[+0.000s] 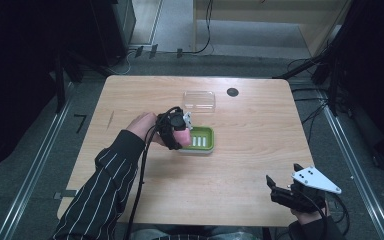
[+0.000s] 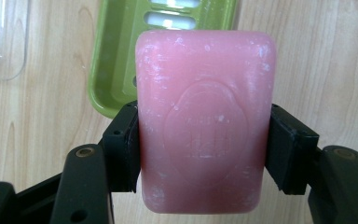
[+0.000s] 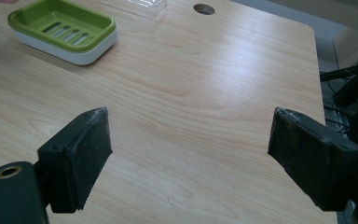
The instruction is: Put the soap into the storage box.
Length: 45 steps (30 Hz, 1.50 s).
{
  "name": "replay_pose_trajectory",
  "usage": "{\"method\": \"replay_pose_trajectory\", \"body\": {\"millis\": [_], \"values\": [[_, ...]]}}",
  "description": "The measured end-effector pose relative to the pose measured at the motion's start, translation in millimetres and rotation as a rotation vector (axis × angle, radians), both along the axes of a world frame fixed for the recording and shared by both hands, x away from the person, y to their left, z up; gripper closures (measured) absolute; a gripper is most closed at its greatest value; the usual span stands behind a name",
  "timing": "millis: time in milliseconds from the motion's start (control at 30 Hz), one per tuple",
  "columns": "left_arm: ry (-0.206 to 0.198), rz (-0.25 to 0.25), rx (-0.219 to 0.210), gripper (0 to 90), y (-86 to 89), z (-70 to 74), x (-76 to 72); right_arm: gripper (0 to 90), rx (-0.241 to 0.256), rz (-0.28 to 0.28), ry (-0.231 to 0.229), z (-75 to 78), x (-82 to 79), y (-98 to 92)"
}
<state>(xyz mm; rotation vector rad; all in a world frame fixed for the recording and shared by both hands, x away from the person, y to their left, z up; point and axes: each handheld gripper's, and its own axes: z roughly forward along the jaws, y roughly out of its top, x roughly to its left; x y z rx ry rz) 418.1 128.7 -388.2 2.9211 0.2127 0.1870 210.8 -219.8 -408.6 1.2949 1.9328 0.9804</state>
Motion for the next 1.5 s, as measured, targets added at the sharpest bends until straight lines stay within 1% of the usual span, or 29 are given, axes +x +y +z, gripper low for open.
{"method": "replay_pose_trajectory", "body": {"millis": [300,533,667,700,733,833,867,1067,1167,1500], "values": [[0.002,-0.009,-0.012,38.9,-6.2,-2.1,5.3,13.4,-0.004,0.003,0.001,0.1,0.1,0.6],[0.000,-0.027,0.003,38.9,-11.1,-6.2,10.1,13.5,-0.004,0.002,0.001,0.1,0.1,0.5],[-0.002,-0.028,-0.004,38.9,-14.5,-7.8,11.6,13.5,-0.003,-0.001,0.000,0.1,-0.1,0.3],[-0.006,-0.035,0.002,38.8,-15.6,-7.8,12.4,13.5,-0.003,-0.001,0.000,0.1,-0.1,0.3],[-0.006,-0.032,0.005,38.9,-16.7,-8.1,13.1,13.4,-0.004,0.002,0.000,0.1,-0.3,0.4],[-0.008,-0.041,-0.002,38.9,-19.6,-9.4,14.7,13.5,-0.004,0.000,0.001,0.1,-0.4,0.3],[-0.011,-0.044,0.002,38.9,-20.7,-9.4,14.8,13.5,-0.004,0.000,0.001,0.1,-0.5,0.2],[-0.009,-0.054,-0.003,38.9,-25.9,-11.9,16.9,13.5,-0.007,0.002,0.000,0.0,-0.3,0.5],[-0.011,-0.063,0.002,38.9,-27.5,-12.7,18.3,13.5,-0.009,0.002,0.001,0.0,-0.3,0.4],[-0.010,-0.067,0.014,38.9,-29.7,-17.2,22.0,13.4,-0.010,-0.003,0.002,-0.2,-1.3,-0.3]]}}
